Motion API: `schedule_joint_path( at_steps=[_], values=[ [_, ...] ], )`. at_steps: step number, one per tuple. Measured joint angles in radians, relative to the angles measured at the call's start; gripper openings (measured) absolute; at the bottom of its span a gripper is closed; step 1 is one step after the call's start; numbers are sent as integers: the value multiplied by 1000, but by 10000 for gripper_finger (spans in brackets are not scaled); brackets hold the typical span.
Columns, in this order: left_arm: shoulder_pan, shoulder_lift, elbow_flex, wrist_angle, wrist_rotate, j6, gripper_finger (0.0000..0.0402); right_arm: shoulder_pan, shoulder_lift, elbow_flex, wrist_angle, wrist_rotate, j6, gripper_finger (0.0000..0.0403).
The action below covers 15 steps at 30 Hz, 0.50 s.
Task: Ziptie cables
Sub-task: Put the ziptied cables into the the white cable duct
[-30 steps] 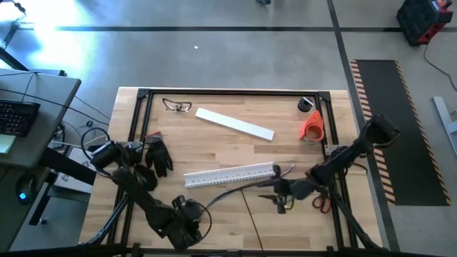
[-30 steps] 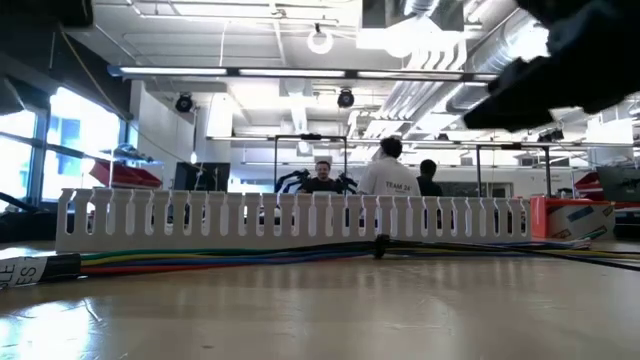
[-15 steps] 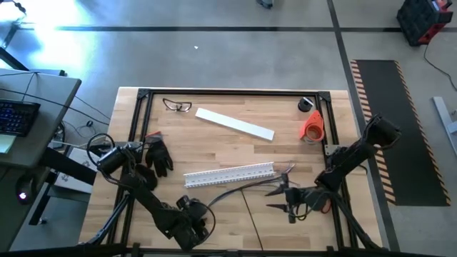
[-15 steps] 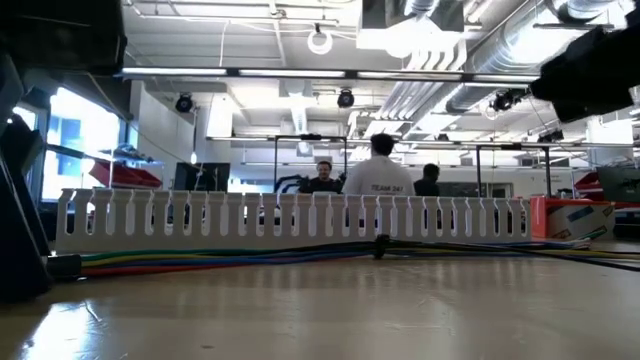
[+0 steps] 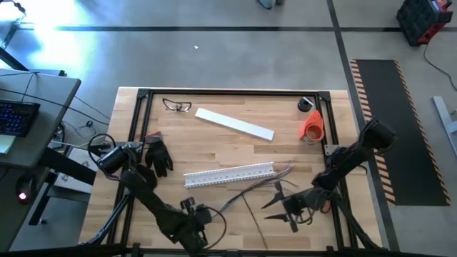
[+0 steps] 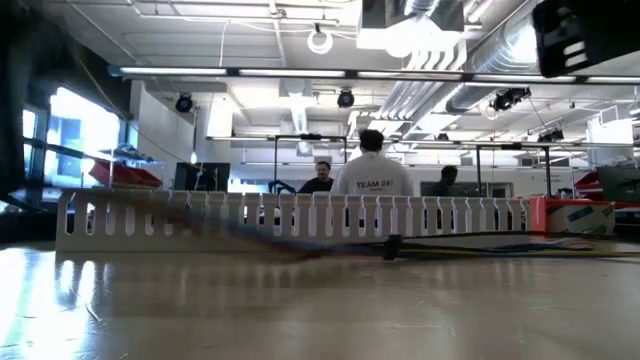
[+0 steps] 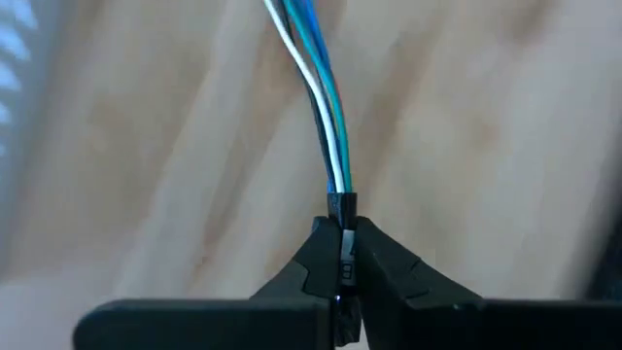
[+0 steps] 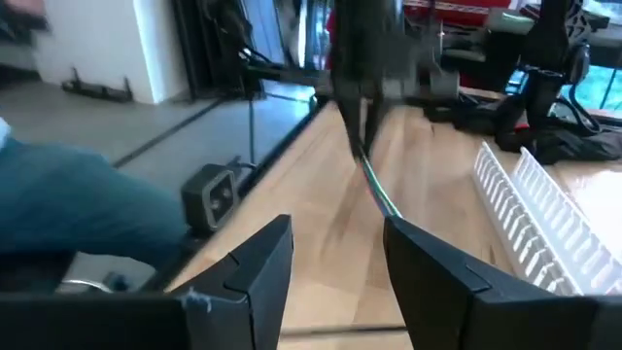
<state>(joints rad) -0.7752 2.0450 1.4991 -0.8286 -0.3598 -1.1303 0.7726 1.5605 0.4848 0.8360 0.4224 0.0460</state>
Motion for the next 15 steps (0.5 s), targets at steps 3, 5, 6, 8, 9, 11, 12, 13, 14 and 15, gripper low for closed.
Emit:
schedule_joint_path(
  at_steps=[3, 5, 6, 8, 9, 11, 12, 13, 14, 15],
  values=[
    [3, -3, 121, -148, -30, 75, 4, -36, 60, 55, -72, -7, -30, 155],
    [-1, 1, 193, -223, -45, 124, 3, -65, 77, 96, -202, -8, -43, 167],
    [-4, 1, 226, -251, -56, 148, 2, -79, 78, 119, -276, -8, -38, 175],
    [-12, -4, 281, -300, -63, 184, 2, -110, 78, 163, -430, -8, -14, 195],
    [-16, -4, 302, -317, -65, 194, 2, -124, 78, 182, -495, -8, -3, 206],
    [-21, -3, 337, -342, -69, 209, 2, -150, 78, 206, -582, -9, -5, 227],
    [-24, -2, 354, -351, -77, 219, 2, -164, 78, 212, -609, -12, -22, 235],
    [-29, -2, 371, -355, -93, 229, 2, -177, 78, 214, -625, -16, -39, 242],
    [-32, -2, 386, -357, -109, 239, 1, -187, 78, 214, -630, -26, -56, 246],
    [-34, -3, 398, -357, -128, 243, 1, -195, 78, 211, -628, -42, -72, 248]
  ],
)
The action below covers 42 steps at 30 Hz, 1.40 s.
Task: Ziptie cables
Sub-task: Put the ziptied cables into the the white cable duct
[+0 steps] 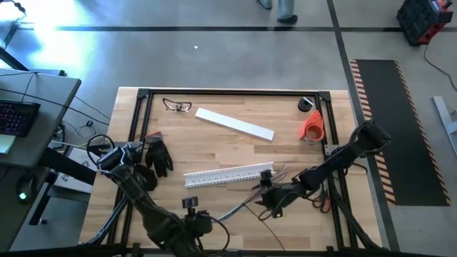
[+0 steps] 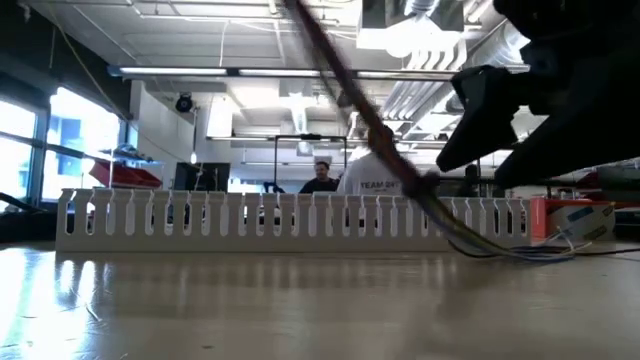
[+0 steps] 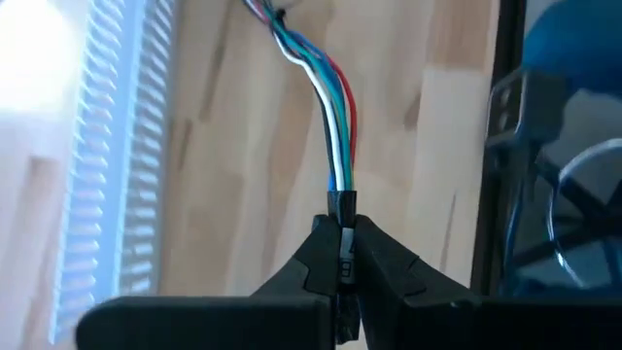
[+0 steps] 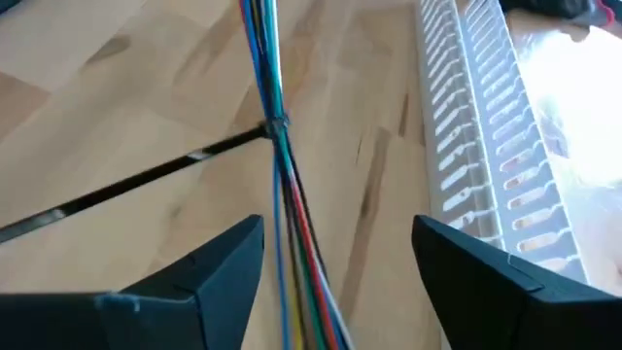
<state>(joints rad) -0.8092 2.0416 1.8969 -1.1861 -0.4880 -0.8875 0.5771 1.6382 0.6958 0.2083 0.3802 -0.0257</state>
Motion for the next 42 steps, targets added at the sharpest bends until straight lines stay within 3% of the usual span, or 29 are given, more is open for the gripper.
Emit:
schedule_joint_path(
  at_steps=[7, 16, 20, 23, 25, 27, 33, 37, 42],
  values=[
    [-20, -1, 68, -40, -110, 13, 1, -13, 30, -6, 100, -153, -72, 237],
    [-23, -1, 106, -46, -150, 44, 1, -11, 186, 13, 178, -39, -38, 212],
    [-23, -1, 122, -46, -155, 61, 1, -16, 217, 18, 174, -41, -3, 171],
    [-28, -1, 133, -71, -163, 61, 1, -11, 219, 19, 144, -8, 10, 106],
    [-34, -1, 144, -100, -178, 47, 1, 6, 217, 19, 109, 46, 8, 47],
    [-41, -2, 144, -143, -188, 22, 1, 31, 208, 19, 63, 130, -6, 13],
    [-52, -4, 122, -305, -199, -53, 1, 116, 121, 60, -144, 541, -33, 2],
    [-50, -2, 60, -367, -216, -22, 1, 147, 103, 111, -244, 826, -177, 0],
    [-33, -2, -105, -383, -214, -7, 1, 118, 101, 140, -245, 968, -391, 0]
  ],
)
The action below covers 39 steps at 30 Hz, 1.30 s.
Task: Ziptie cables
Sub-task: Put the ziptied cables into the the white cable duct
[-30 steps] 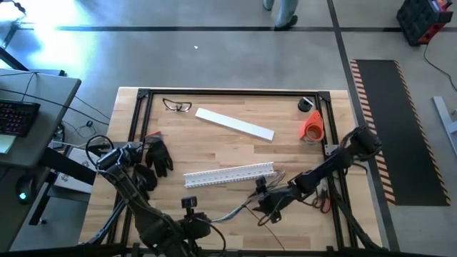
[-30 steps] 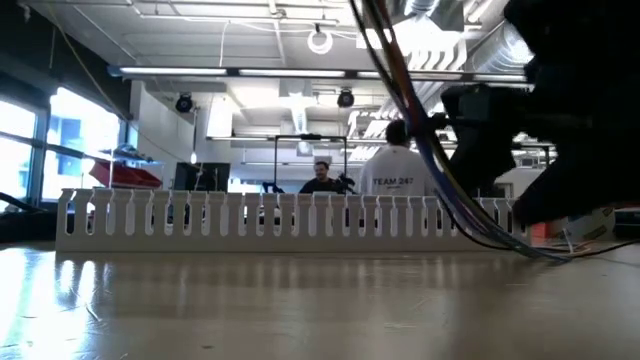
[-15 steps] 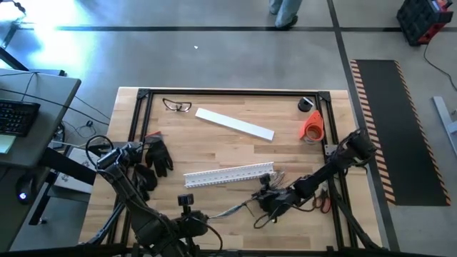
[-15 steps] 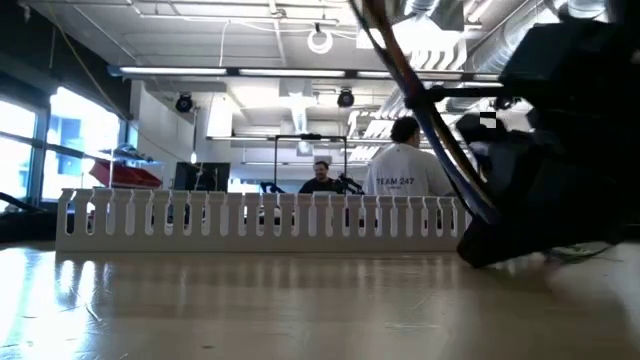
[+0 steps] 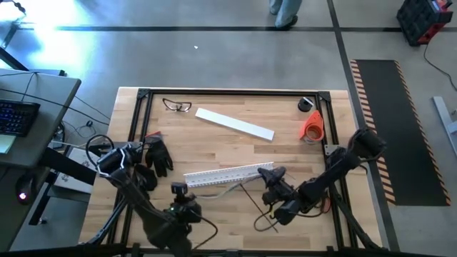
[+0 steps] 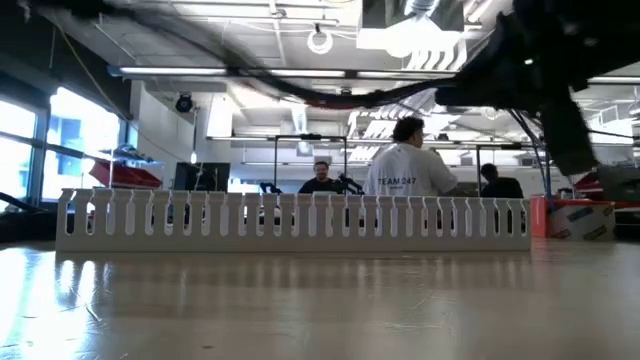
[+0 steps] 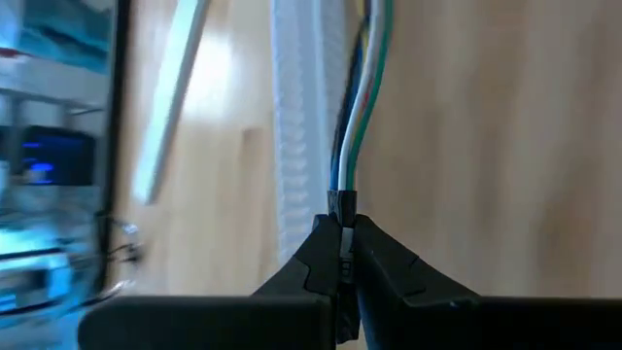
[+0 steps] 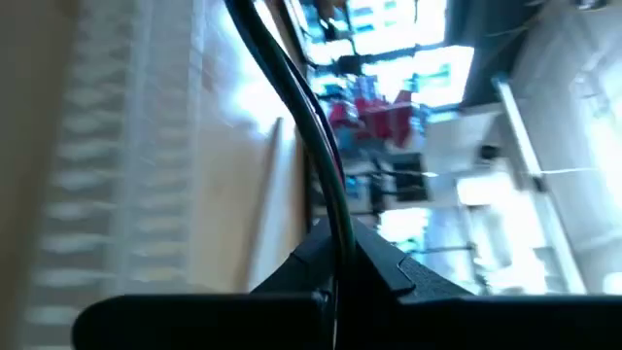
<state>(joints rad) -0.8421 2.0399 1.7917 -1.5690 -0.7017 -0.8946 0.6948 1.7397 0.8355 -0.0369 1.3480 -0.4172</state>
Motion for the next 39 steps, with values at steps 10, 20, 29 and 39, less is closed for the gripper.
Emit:
schedule_joint_path(
  at_steps=[10, 20, 29, 39],
  values=[
    [30, 0, -365, 2, 2, 9, 2, -96, 0, 1, 11, -65, -15, 0],
    [70, 0, -539, 250, 65, 158, 5, -101, 0, 1, 10, -194, 42, 0],
    [100, 0, -570, 276, 155, 212, 77, -102, 0, 1, 3, -225, 60, 0],
    [116, 0, -503, 130, 232, 225, 180, -124, 0, 1, -72, -301, 149, 0]
  ],
)
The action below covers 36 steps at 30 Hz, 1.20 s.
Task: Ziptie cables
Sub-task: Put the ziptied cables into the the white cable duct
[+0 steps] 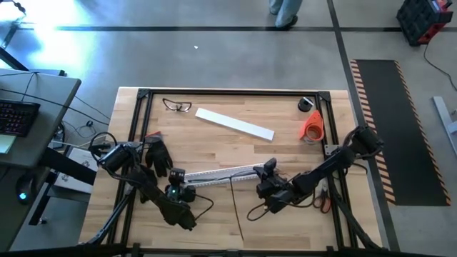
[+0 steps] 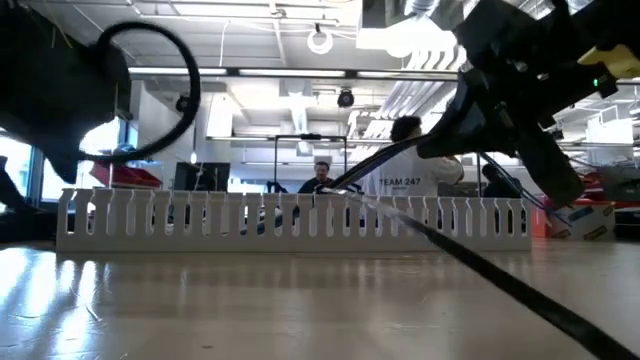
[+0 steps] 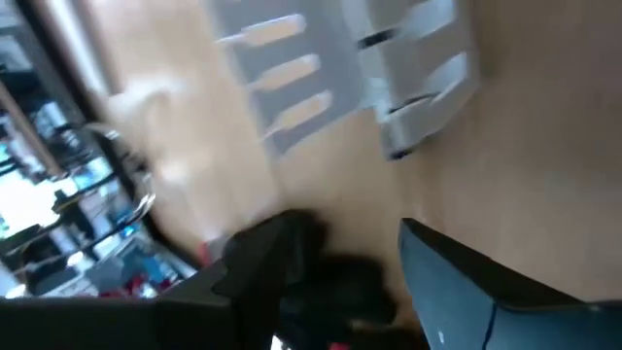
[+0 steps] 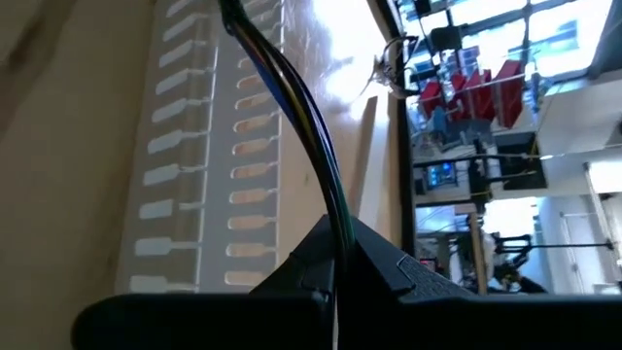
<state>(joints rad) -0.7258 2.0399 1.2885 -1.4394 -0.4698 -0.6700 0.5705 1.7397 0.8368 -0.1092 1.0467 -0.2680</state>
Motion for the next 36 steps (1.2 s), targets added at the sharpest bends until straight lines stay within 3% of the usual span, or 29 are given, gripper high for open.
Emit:
schedule_joint_path(
  at_steps=[4, 8, 13, 17, 22, 27, 31, 36],
  values=[
    [-5, -6, 96, -104, -19, -48, 181, -17, 0, 0, -6, -9, 13, 0],
    [-5, -45, 184, -90, -102, -112, 169, -21, 0, 0, 16, -11, -2, 0],
    [1, -130, 210, 85, -342, -146, 148, -22, 0, 0, 61, -36, -29, 0],
    [34, -159, 210, 269, -464, -35, 127, -23, 0, 0, 85, -54, -54, 0],
    [116, -160, 166, 585, -442, 188, 94, -23, 0, 0, 84, -48, -63, 0],
    [211, -158, 67, 914, -270, 403, 42, -23, 0, 0, 66, -29, -55, 0],
    [254, -158, 22, 1004, -219, 463, 5, -27, 0, 0, 59, 1, -48, 0],
    [269, -158, -7, 1018, -157, 463, 6, -45, 0, 0, 61, -8, -47, 0]
  ],
)
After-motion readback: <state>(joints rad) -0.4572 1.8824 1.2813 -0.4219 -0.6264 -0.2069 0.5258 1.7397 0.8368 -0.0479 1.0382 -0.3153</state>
